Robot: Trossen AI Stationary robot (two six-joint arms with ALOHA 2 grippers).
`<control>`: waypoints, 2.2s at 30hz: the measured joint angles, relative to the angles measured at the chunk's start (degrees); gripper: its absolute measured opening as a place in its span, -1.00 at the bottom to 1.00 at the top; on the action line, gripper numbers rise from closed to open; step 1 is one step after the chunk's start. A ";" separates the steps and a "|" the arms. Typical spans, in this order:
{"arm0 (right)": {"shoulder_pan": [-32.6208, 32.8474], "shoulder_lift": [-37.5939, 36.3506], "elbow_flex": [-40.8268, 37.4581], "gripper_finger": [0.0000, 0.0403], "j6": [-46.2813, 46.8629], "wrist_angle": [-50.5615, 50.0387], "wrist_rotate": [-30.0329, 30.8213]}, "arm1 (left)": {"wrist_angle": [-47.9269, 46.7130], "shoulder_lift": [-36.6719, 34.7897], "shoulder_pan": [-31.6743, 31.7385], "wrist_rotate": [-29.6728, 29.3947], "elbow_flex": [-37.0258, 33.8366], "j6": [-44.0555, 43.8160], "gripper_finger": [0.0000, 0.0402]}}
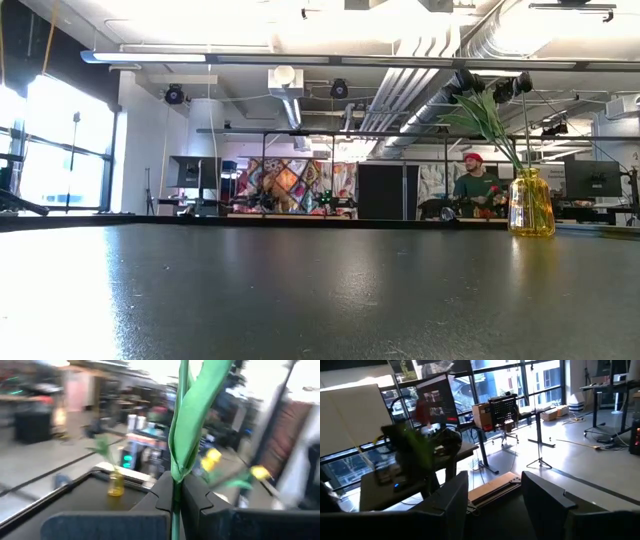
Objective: Sort flowers into vase by color
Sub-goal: Put the red flower into the transparent vase
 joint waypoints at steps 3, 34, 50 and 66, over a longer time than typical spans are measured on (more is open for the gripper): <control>-0.81 0.00 0.00 -0.15 0.45 -0.94 0.02 | 3.76 -2.23 -5.03 1.50 -4.68 3.16 -1.00; -6.11 0.00 0.00 -0.15 21.31 -14.57 0.08 | 7.93 -21.19 -40.67 -13.70 -28.40 1.64 -1.00; -8.63 0.09 0.00 -0.15 25.84 -14.49 -0.94 | 15.14 -20.42 -40.88 -5.67 -29.74 7.72 -1.00; -9.00 0.13 0.00 -0.15 27.43 -14.40 -1.38 | 19.01 -9.95 -40.41 -4.23 -29.74 6.26 -1.00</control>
